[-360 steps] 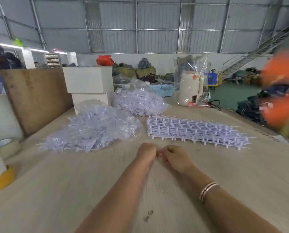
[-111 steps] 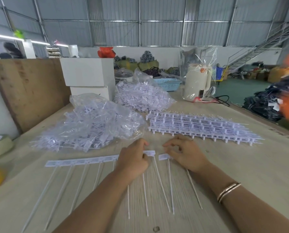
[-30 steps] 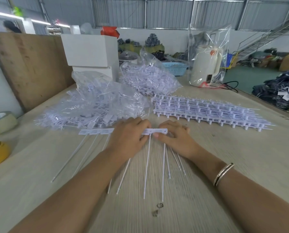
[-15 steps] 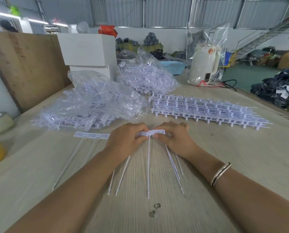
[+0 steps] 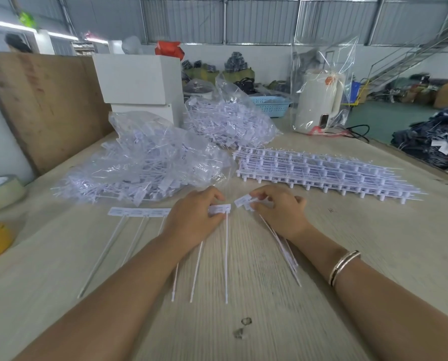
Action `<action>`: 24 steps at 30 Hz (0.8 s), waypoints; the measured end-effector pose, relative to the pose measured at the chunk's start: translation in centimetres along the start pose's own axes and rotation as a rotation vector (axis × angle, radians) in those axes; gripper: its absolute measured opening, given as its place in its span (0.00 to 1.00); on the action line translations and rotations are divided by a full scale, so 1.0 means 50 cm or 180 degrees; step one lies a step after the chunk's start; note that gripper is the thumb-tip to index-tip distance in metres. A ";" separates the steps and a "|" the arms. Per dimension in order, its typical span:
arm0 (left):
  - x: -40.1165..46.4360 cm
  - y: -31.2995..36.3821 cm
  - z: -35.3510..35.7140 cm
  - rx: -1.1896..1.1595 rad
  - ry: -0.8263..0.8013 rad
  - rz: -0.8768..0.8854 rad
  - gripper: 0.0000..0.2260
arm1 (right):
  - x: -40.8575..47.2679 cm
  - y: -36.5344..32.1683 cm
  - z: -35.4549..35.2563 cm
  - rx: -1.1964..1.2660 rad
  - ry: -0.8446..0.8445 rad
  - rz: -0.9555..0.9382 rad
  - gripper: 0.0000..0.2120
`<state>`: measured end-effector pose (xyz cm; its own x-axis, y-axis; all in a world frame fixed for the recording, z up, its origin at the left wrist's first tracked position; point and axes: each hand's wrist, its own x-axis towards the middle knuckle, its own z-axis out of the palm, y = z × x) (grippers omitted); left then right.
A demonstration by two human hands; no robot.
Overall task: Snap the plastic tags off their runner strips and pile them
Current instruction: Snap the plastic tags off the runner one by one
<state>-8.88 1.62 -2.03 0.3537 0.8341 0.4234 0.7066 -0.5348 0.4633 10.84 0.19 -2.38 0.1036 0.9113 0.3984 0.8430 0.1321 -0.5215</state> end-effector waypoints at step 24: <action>-0.003 0.014 -0.004 0.0705 0.0079 0.0345 0.18 | -0.013 -0.025 -0.015 0.1201 -0.0360 0.0095 0.10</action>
<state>-8.55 1.07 -1.62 0.4216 0.7683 0.4817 0.7834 -0.5761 0.2333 10.13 -0.85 -1.42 0.0485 0.9514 0.3041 0.5852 0.2197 -0.7806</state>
